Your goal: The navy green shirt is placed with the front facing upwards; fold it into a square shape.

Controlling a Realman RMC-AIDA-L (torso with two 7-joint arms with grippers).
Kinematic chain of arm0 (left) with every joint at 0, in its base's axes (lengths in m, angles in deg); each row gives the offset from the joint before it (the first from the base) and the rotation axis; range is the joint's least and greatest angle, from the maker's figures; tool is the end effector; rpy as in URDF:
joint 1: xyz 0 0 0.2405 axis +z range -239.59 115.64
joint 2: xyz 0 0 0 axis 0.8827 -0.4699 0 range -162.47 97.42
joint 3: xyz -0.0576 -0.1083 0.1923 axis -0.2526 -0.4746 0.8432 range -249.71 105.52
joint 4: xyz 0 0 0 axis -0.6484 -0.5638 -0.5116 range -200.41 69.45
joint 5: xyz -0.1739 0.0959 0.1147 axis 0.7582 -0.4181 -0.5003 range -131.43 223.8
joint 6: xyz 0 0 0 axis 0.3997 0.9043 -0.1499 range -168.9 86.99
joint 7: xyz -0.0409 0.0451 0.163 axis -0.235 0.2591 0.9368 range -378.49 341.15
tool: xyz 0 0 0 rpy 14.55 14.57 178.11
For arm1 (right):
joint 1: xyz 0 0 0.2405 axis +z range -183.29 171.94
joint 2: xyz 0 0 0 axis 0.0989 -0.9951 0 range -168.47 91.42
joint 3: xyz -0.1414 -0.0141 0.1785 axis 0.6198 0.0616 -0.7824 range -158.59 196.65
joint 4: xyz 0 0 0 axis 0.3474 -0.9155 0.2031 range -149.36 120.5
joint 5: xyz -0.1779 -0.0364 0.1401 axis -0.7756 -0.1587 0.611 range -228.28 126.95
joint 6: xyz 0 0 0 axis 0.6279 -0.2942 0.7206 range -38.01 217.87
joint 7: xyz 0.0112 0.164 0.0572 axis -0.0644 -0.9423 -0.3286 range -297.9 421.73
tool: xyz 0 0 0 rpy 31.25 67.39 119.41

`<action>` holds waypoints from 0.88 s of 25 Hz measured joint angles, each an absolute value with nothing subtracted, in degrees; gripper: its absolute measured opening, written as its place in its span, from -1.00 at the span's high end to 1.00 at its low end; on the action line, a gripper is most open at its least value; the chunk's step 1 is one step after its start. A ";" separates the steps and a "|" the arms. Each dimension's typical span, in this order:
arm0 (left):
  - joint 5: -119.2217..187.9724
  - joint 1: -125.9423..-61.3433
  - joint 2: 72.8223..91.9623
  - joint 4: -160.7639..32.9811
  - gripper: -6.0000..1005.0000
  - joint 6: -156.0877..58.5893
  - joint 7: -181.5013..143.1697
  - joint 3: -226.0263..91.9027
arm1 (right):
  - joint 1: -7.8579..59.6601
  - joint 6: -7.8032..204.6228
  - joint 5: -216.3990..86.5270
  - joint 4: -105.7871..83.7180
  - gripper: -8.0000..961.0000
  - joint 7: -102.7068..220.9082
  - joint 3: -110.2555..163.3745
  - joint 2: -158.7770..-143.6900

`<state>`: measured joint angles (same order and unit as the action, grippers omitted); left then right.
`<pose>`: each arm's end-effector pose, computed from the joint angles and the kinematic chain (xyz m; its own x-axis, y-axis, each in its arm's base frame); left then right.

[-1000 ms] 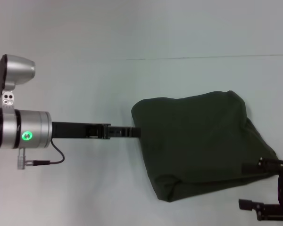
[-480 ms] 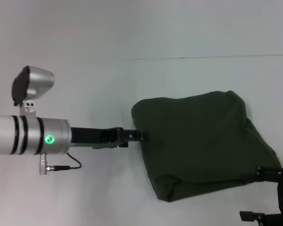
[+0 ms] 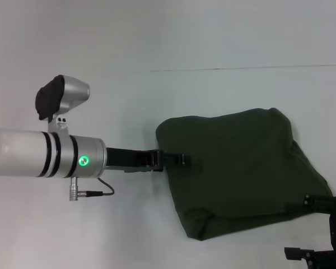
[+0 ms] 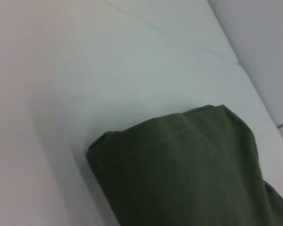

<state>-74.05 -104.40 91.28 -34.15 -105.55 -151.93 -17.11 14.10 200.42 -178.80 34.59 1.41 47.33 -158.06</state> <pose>-0.1975 0.3864 -0.1030 0.3174 0.8912 0.3240 0.9376 -0.3462 0.0337 0.2882 0.2544 0.0301 0.9023 -0.1375 -0.4086 -0.2182 -0.9631 -0.1578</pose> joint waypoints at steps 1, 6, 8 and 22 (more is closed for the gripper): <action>-74.05 -104.62 91.29 -34.33 -0.83 -105.31 -151.94 -16.95 | 14.10 200.42 -178.82 34.59 -0.71 1.29 47.33 -158.06; -74.05 -105.52 91.31 -34.99 -0.83 -104.35 -151.96 -16.60 | 14.10 200.34 -178.89 34.62 -0.70 0.70 47.33 -158.05; -74.05 -105.89 91.31 -35.58 -0.83 -103.84 -151.97 -16.43 | 14.16 200.29 -178.87 34.62 -0.70 0.33 47.33 -158.06; -73.72 -106.64 91.40 -35.08 -0.32 -102.85 -150.72 -12.82 | 14.69 199.95 -178.80 34.71 -0.68 0.31 47.15 -157.99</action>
